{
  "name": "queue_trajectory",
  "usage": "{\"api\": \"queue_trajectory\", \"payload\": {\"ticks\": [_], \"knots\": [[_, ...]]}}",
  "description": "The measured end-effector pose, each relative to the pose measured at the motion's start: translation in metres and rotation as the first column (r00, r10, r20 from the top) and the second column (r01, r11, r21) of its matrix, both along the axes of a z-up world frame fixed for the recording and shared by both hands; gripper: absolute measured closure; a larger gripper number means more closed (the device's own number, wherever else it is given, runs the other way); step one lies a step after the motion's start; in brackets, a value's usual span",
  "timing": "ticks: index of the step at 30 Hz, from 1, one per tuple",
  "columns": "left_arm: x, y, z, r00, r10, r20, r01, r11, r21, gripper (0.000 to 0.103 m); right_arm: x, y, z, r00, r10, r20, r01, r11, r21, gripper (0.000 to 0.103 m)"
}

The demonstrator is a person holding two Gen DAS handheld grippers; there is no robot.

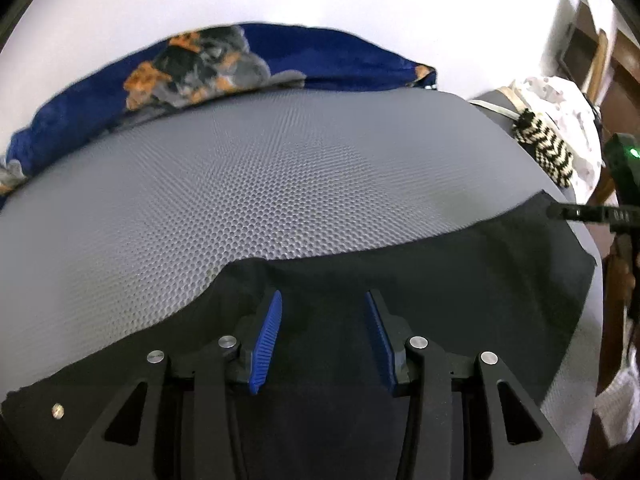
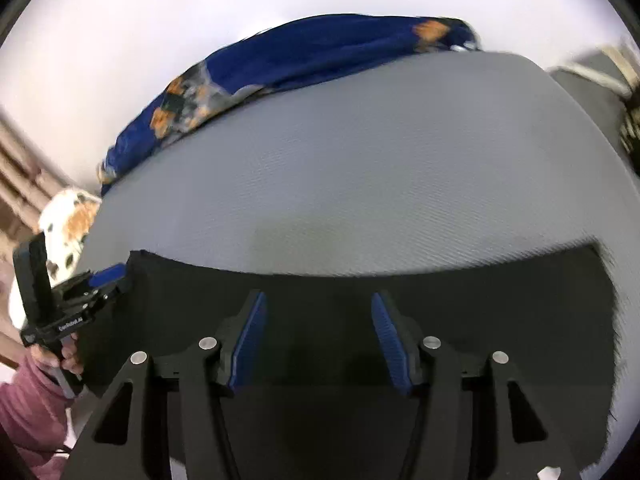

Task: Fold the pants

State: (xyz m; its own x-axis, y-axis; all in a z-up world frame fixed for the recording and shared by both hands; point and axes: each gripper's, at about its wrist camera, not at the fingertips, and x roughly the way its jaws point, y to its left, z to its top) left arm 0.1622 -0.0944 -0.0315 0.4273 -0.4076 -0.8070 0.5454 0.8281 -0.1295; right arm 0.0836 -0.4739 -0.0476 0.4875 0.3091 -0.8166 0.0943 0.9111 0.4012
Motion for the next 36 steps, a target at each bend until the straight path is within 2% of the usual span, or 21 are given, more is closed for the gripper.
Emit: {"api": "queue_trajectory", "payload": {"ticks": [3,9,14,17,24,26,30,33,36], "knots": [[-0.019,0.003,0.005,1.0,-0.002,0.004,0.002,1.0,0.007,0.057,-0.025,-0.043,-0.006,0.998,-0.059,-0.034,0.061,0.997,0.042,0.051],[-0.045,0.01,-0.006,0.998,0.024,-0.051,-0.022,0.999,0.036,0.056,-0.073,-0.13,-0.019,0.979,-0.189,-0.075,0.197,0.974,0.114,0.049],[-0.056,0.006,-0.015,0.993,0.054,-0.102,-0.051,0.998,0.039,0.056,-0.088,-0.173,-0.036,0.975,-0.195,-0.104,0.212,0.959,0.186,0.052],[-0.058,-0.001,-0.016,0.991,0.068,-0.119,-0.064,0.997,0.038,0.056,-0.089,-0.188,-0.046,0.974,-0.193,-0.115,0.214,0.952,0.219,0.059],[-0.056,-0.013,-0.02,0.987,0.092,-0.133,-0.084,0.994,0.065,0.056,-0.086,-0.206,-0.061,0.985,-0.133,-0.113,0.16,0.945,0.285,0.061],[-0.057,-0.016,-0.022,0.986,0.094,-0.136,-0.084,0.994,0.076,0.056,-0.086,-0.205,-0.065,0.99,-0.086,-0.113,0.119,0.94,0.32,0.067],[-0.059,-0.02,-0.029,0.985,0.096,-0.147,-0.082,0.992,0.093,0.056,-0.086,-0.2,-0.07,0.995,-0.023,-0.092,0.056,0.925,0.376,0.072],[-0.059,-0.021,-0.034,0.982,0.106,-0.158,-0.092,0.991,0.094,0.056,-0.086,-0.197,-0.079,0.997,-0.023,-0.08,0.054,0.906,0.42,0.086],[-0.058,-0.018,-0.038,0.981,0.124,-0.147,-0.113,0.99,0.081,0.056,-0.087,-0.193,-0.08,0.995,-0.069,-0.073,0.094,0.891,0.444,0.09]]}}
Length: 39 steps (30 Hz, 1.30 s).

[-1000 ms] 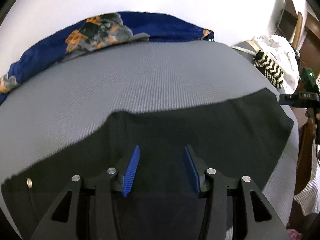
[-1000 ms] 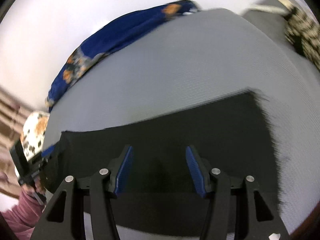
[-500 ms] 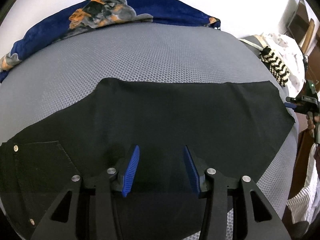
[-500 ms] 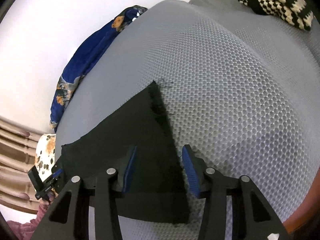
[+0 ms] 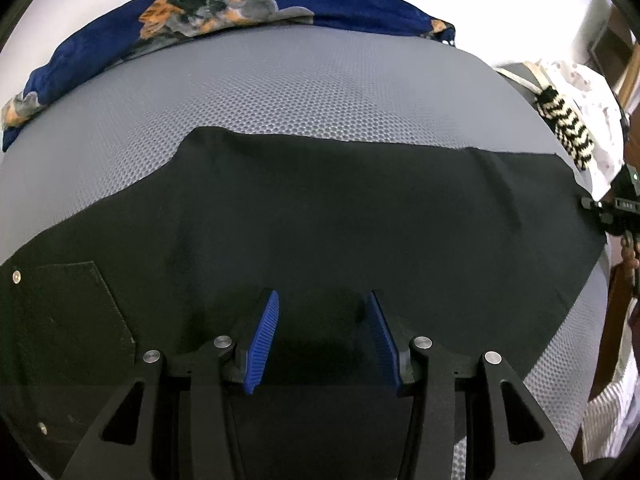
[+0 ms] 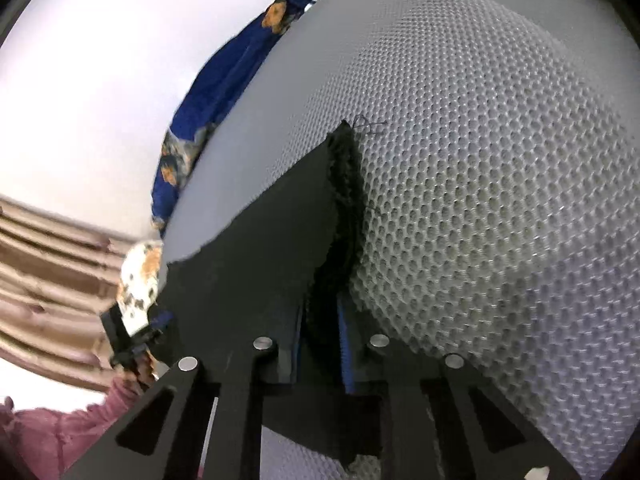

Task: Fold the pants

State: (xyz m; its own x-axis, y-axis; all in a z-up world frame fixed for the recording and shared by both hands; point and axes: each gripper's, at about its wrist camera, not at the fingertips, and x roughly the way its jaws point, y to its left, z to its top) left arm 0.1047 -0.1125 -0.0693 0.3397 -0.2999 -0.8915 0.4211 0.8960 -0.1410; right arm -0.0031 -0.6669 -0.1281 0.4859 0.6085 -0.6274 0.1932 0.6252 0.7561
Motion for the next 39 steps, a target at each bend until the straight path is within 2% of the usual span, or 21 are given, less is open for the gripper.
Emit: {"api": "queue_trajectory", "payload": {"ticks": [5,9,12,18,22,27,31,34,37,39], "knots": [[0.002,0.006,0.005,0.999,0.03,0.015,-0.029,0.999,-0.023,0.056,-0.004,0.02,0.015,0.995,-0.098,-0.019,0.096,0.991,-0.09,0.092],[0.0,0.021,0.019,0.998,0.054,0.045,-0.051,0.997,-0.061,0.056,-0.005,0.037,0.036,0.987,-0.16,0.006,0.161,0.985,-0.062,0.093],[-0.002,0.038,0.03,0.995,0.08,0.067,-0.074,0.993,-0.088,0.056,0.0,0.057,0.059,0.986,-0.161,0.036,0.162,0.986,-0.025,0.093],[-0.008,0.071,0.042,0.988,0.128,0.089,-0.115,0.983,-0.14,0.054,0.024,0.116,0.101,0.993,-0.068,0.092,0.067,0.998,0.009,0.093],[-0.016,0.092,0.047,0.983,0.146,0.112,-0.128,0.98,-0.154,0.054,0.056,0.174,0.112,0.995,0.034,0.098,-0.036,0.999,0.017,0.093],[-0.023,0.116,0.049,0.98,0.164,0.116,-0.141,0.973,-0.184,0.053,0.091,0.236,0.103,0.986,0.146,0.078,-0.149,0.988,0.029,0.093],[-0.025,0.132,0.049,0.978,0.177,0.114,-0.151,0.966,-0.209,0.053,0.106,0.292,0.079,0.971,0.237,0.029,-0.238,0.971,0.035,0.093],[-0.026,0.14,0.048,0.979,0.178,0.097,-0.151,0.959,-0.24,0.053,0.109,0.344,0.061,0.942,0.335,-0.016,-0.335,0.942,-0.008,0.093],[-0.028,0.143,0.047,0.983,0.171,0.072,-0.144,0.95,-0.278,0.053,0.105,0.385,0.052,0.905,0.423,-0.054,-0.426,0.897,-0.113,0.092],[-0.027,0.141,0.047,0.986,0.154,0.057,-0.13,0.944,-0.304,0.053,0.103,0.399,0.048,0.892,0.445,-0.075,-0.451,0.879,-0.155,0.087]]}}
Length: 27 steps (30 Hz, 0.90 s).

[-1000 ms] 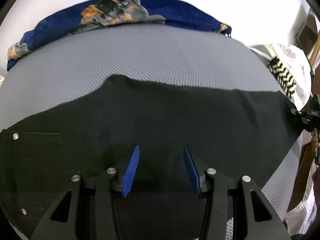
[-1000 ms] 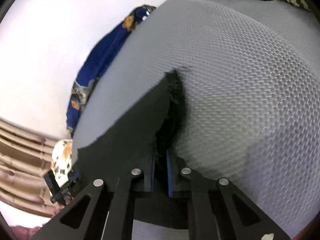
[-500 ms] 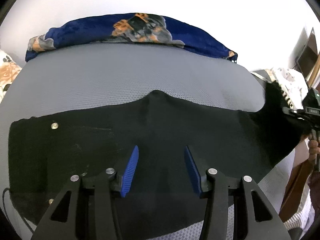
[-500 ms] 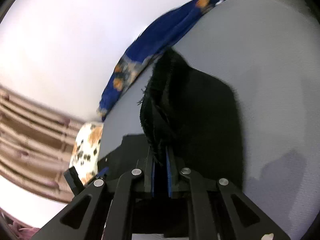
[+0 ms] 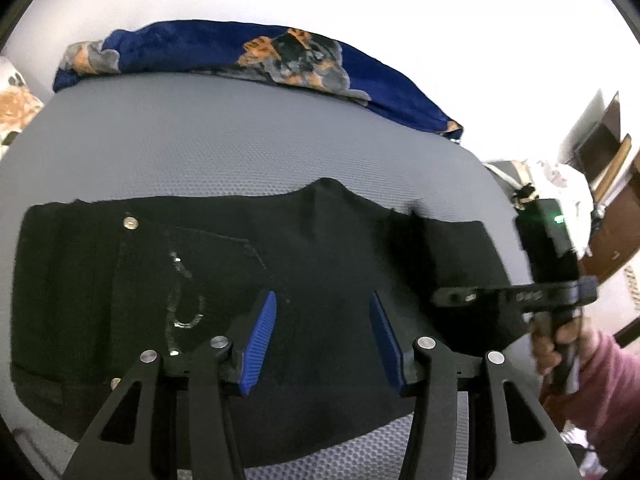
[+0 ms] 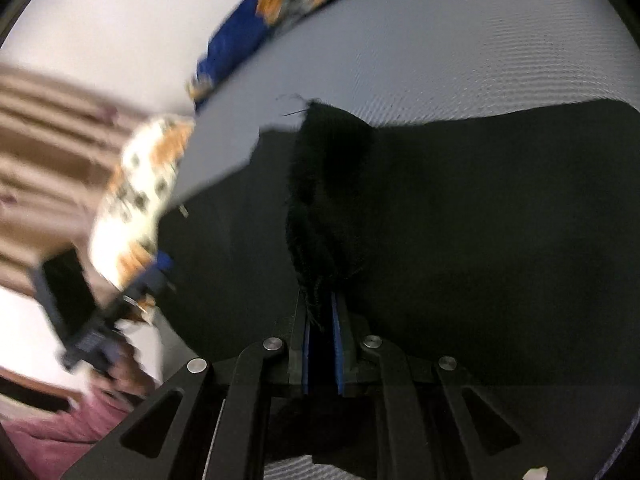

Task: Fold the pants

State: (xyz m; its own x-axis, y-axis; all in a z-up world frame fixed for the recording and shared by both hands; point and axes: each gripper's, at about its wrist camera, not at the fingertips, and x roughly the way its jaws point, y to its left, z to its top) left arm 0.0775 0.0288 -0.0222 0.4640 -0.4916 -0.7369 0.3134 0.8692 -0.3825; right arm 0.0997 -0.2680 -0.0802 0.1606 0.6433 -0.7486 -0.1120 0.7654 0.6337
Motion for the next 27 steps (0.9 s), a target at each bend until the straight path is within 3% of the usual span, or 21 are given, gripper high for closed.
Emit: {"api": "queue_trajectory", "payload": {"ticks": [1,4,10,17,23,27], "knots": [[0.0,-0.001,0.0,1.0,-0.008,-0.003,0.008,1.0,-0.009,0.053,-0.001,0.004,0.0,1.0,0.003,0.004,-0.003,1.0,-0.001,0.083],[0.002,-0.01,0.0,0.998,-0.053,-0.03,0.052,0.997,-0.051,0.053,-0.001,0.008,0.013,1.0,-0.001,0.017,0.001,1.0,-0.008,0.057],[0.009,-0.038,-0.007,0.972,-0.185,-0.147,0.152,0.965,-0.212,0.053,-0.02,-0.023,0.046,0.983,-0.162,0.091,0.159,0.986,0.047,0.049],[0.026,-0.065,-0.041,0.896,-0.255,-0.362,0.125,0.93,-0.347,0.053,-0.05,-0.066,0.059,0.929,-0.345,0.131,0.342,0.939,0.046,0.048],[0.036,-0.079,-0.063,0.844,-0.257,-0.47,0.076,0.926,-0.369,0.057,-0.058,-0.08,0.054,0.891,-0.433,0.135,0.424,0.901,0.088,0.045],[0.035,-0.086,-0.076,0.823,-0.241,-0.515,0.051,0.933,-0.355,0.058,-0.057,-0.084,0.047,0.881,-0.457,0.123,0.446,0.889,0.104,0.045]]}}
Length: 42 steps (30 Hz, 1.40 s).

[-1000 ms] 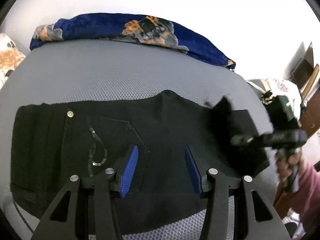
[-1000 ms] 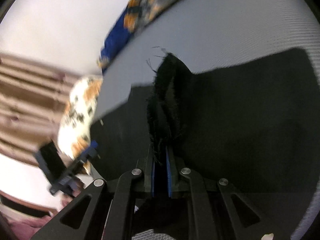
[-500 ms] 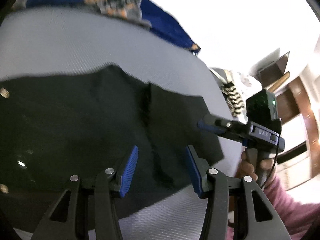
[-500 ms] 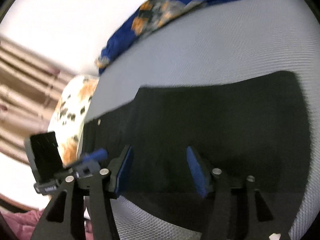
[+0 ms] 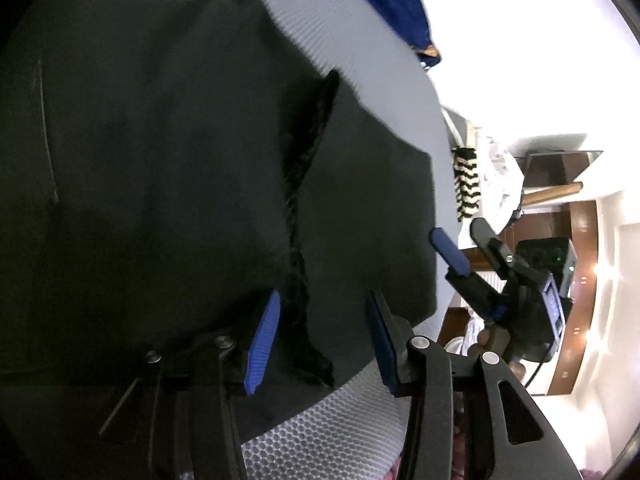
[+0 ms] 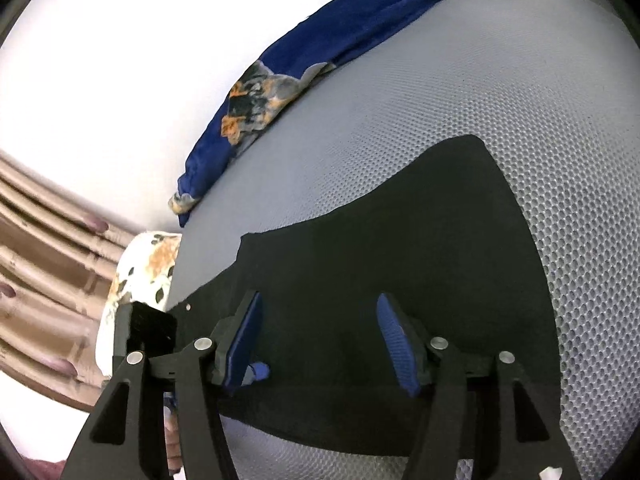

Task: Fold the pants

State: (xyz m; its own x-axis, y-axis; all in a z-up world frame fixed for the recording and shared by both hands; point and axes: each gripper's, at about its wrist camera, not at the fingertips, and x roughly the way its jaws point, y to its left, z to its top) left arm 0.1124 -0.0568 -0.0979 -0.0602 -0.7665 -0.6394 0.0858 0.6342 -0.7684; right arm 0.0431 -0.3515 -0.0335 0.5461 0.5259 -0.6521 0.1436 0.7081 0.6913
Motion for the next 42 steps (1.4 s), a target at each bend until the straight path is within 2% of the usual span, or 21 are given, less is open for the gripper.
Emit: {"api": "queue_trajectory", "payload": {"ticks": [4,11,14,18,22,26,29,31,34,37,38,42], "knots": [[0.0,-0.007,-0.004,1.0,0.012,-0.029,-0.013,0.999,-0.038,0.058,-0.004,-0.007,-0.001,1.0,0.003,0.01,-0.003,1.0,0.005,0.045],[0.003,-0.032,-0.012,0.997,-0.026,-0.076,0.017,0.993,-0.117,0.06,-0.003,-0.006,-0.007,1.0,0.009,-0.006,-0.009,1.0,0.023,0.045],[0.01,-0.033,-0.015,0.996,-0.014,-0.086,0.004,0.993,-0.117,0.071,-0.005,-0.005,-0.006,1.0,0.011,-0.009,-0.011,1.0,0.012,0.045],[0.015,-0.03,-0.013,0.998,0.006,-0.06,-0.013,0.993,-0.114,0.097,-0.005,-0.006,-0.008,1.0,-0.001,-0.018,0.001,1.0,0.008,0.045],[0.011,-0.037,0.003,0.999,-0.019,0.041,0.021,0.999,-0.046,0.099,-0.004,-0.008,-0.009,1.0,-0.018,-0.026,0.018,1.0,0.011,0.045],[0.007,-0.035,0.032,0.987,-0.061,0.148,0.064,0.998,-0.017,0.099,-0.003,-0.009,-0.008,0.999,-0.022,-0.027,0.022,1.0,0.003,0.045],[0.009,-0.021,0.042,0.972,-0.076,0.223,0.066,0.997,0.05,0.099,-0.001,-0.006,-0.008,0.999,-0.015,-0.034,0.015,1.0,-0.003,0.045],[0.011,-0.01,0.036,0.972,-0.072,0.225,0.053,0.995,0.089,0.099,0.001,-0.004,-0.008,0.999,-0.008,-0.039,0.008,1.0,-0.013,0.045],[0.013,0.005,0.017,0.981,-0.073,0.179,0.046,0.988,0.147,0.099,0.004,0.0,-0.009,0.999,-0.002,-0.049,0.0,0.999,-0.042,0.045],[0.004,0.009,0.003,0.983,-0.089,0.159,0.059,0.982,0.181,0.099,0.009,0.007,-0.012,0.996,0.005,-0.084,-0.016,0.991,-0.13,0.046],[0.002,0.01,0.004,0.98,-0.09,0.177,0.057,0.982,0.18,0.099,0.011,0.01,-0.014,0.994,0.007,-0.105,-0.025,0.984,-0.177,0.047],[0.001,0.009,0.013,0.971,-0.125,0.206,0.071,0.965,0.251,0.093,0.019,0.024,-0.015,0.989,0.041,-0.139,-0.081,0.951,-0.299,0.047]]}}
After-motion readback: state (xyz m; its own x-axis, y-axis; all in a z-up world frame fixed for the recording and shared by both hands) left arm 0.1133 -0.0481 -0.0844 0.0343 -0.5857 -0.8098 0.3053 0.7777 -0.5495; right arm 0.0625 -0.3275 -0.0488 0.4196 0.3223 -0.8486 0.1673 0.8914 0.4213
